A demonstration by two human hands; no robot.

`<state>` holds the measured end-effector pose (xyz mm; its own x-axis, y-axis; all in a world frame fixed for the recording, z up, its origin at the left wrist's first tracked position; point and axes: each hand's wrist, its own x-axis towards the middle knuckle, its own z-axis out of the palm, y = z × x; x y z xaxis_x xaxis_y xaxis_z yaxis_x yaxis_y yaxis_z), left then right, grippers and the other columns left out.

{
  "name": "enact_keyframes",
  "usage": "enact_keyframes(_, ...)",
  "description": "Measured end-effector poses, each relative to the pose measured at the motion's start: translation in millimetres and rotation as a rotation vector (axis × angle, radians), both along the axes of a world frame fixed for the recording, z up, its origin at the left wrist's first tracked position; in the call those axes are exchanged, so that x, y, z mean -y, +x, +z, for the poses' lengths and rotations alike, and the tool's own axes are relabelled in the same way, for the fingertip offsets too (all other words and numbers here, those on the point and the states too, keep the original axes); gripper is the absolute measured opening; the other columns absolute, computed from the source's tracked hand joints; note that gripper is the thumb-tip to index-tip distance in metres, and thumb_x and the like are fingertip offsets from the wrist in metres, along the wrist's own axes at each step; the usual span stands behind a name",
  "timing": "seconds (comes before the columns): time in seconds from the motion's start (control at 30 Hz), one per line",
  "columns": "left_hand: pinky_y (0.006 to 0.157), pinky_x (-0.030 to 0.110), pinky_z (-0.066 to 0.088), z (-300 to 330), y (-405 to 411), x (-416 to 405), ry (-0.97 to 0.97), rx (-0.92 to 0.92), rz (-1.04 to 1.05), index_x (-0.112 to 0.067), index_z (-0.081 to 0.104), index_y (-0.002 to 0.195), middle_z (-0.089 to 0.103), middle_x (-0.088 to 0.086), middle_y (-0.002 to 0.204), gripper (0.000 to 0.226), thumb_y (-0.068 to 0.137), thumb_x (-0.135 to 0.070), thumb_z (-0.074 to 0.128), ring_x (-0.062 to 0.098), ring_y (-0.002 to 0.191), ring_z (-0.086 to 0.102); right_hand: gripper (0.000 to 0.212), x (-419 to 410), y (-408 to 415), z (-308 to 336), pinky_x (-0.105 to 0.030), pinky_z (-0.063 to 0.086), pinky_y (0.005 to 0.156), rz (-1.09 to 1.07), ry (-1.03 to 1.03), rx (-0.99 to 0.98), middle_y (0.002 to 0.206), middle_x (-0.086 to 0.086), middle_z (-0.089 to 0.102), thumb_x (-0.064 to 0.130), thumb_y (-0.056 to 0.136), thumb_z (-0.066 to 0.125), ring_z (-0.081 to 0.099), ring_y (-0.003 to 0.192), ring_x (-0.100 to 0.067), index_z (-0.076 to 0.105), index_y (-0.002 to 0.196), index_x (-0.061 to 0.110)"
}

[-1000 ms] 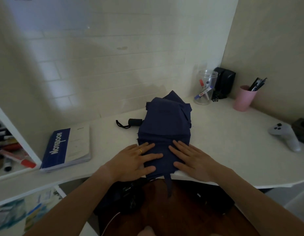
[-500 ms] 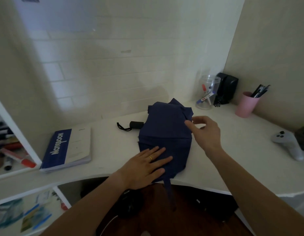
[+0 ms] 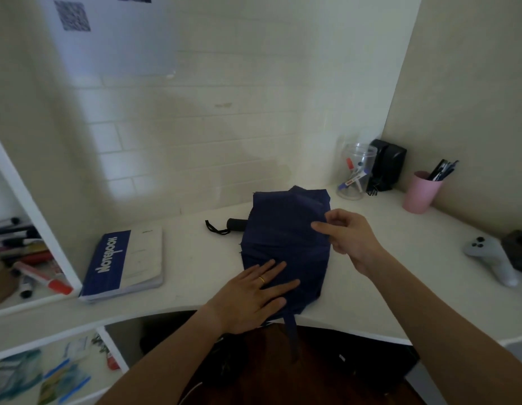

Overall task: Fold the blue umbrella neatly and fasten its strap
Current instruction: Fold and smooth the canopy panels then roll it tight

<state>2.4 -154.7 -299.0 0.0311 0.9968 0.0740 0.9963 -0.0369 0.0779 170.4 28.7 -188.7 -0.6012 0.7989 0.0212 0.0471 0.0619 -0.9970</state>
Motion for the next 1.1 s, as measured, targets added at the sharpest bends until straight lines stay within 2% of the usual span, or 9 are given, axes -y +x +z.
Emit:
enact_keyframes(0.13, 0.129, 0.037, 0.002, -8, 6, 6, 0.182, -0.096, 0.021, -0.048, 0.020, 0.159, 0.005, -0.005, 0.172, 0.050, 0.109, -0.057, 0.017, 0.016, 0.159, -0.001, 0.033, 14, 21, -14, -0.020, 0.036, 0.040, 0.015, -0.031, 0.028, 0.084, -0.011, 0.063, -0.001, 0.077, 0.081, 0.049, 0.050, -0.014, 0.059, 0.099, 0.005)
enact_keyframes(0.2, 0.125, 0.042, 0.029, -14, 15, 12, 0.327, -0.065, 0.073, -0.039, 0.044, 0.152, 0.035, 0.000, 0.165, 0.050, 0.108, -0.056, 0.029, 0.019, 0.153, 0.031, 0.040, 22, 26, -24, -0.021, 0.039, 0.041, 0.017, -0.027, 0.048, 0.088, -0.014, 0.067, -0.006, 0.076, 0.080, 0.054, 0.050, -0.014, 0.056, 0.108, 0.002)
enact_keyframes(0.27, 0.104, 0.034, 0.051, -14, 24, 21, 0.493, 0.111, 0.189, -0.030, 0.060, 0.137, 0.057, -0.003, 0.141, 0.045, 0.101, -0.055, 0.050, 0.013, 0.126, 0.056, 0.045, 27, 30, -37, -0.022, 0.045, 0.045, 0.027, 0.021, 0.083, 0.090, -0.016, 0.071, -0.009, 0.075, 0.080, 0.062, 0.053, -0.013, 0.056, 0.111, 0.004)
enact_keyframes(0.37, 0.084, 0.020, 0.052, 8, 32, 26, 0.661, 0.550, 0.455, -0.034, 0.052, 0.130, 0.052, -0.016, 0.123, 0.052, 0.086, -0.050, 0.075, -0.001, 0.102, 0.056, 0.047, 30, 35, -55, -0.019, 0.054, 0.059, 0.054, 0.053, 0.125, 0.097, -0.022, 0.073, -0.011, 0.074, 0.080, 0.070, 0.070, -0.016, 0.059, 0.110, 0.008)
enact_keyframes(0.47, 0.085, 0.025, 0.055, 45, 33, 14, 0.708, 1.106, 0.615, -0.031, 0.047, 0.137, 0.054, -0.021, 0.127, 0.073, 0.077, -0.046, 0.086, 0.002, 0.097, 0.064, 0.047, 31, 39, -66, -0.022, 0.058, 0.072, 0.068, 0.064, 0.154, 0.098, -0.020, 0.075, -0.008, 0.073, 0.082, 0.073, 0.086, -0.024, 0.061, 0.110, 0.011)
enact_keyframes(0.63, 0.069, 0.020, 0.049, 67, 26, 1, 0.504, 1.374, 0.671, -0.016, 0.064, 0.127, 0.078, -0.004, 0.101, 0.055, 0.080, -0.035, 0.087, 0.003, 0.066, 0.067, 0.047, 32, 42, -73, -0.020, 0.053, 0.074, 0.060, 0.015, 0.172, 0.096, -0.006, 0.079, 0.007, 0.075, 0.086, 0.074, 0.092, -0.018, 0.058, 0.112, 0.015)
enact_keyframes(0.77, 0.065, 0.028, 0.047, 56, 23, 1, 0.447, 1.600, 0.738, -0.016, 0.061, 0.127, 0.071, 0.002, 0.077, 0.057, 0.079, -0.031, 0.088, 0.011, 0.066, 0.061, 0.052, 28, 43, -79, -0.037, 0.055, 0.096, 0.055, -0.089, 0.118, 0.106, -0.006, 0.077, 0.024, 0.076, 0.086, 0.073, 0.100, -0.020, 0.059, 0.119, 0.017)
enact_keyframes(0.97, 0.070, 0.022, 0.045, 60, 26, 0, 0.319, 1.429, 0.557, -0.023, 0.079, 0.109, 0.074, -0.013, 0.086, 0.032, 0.082, -0.039, 0.082, 0.011, 0.081, 0.062, 0.045, 29, 39, -79, -0.030, 0.059, 0.090, 0.056, -0.154, 0.050, 0.116, -0.005, 0.071, 0.033, 0.086, 0.076, 0.071, 0.103, -0.017, 0.061, 0.125, 0.016)
enact_keyframes(1.1, 0.071, 0.026, 0.050, 64, 27, -9, 0.513, 1.468, 0.685, -0.014, 0.060, 0.123, 0.069, 0.004, 0.112, 0.049, 0.085, -0.037, 0.081, 0.015, 0.094, 0.067, 0.043, 27, 41, -83, -0.034, 0.058, 0.095, 0.049, -0.179, 0.016, 0.120, -0.006, 0.071, 0.036, 0.090, 0.072, 0.072, 0.105, -0.020, 0.062, 0.125, 0.014)
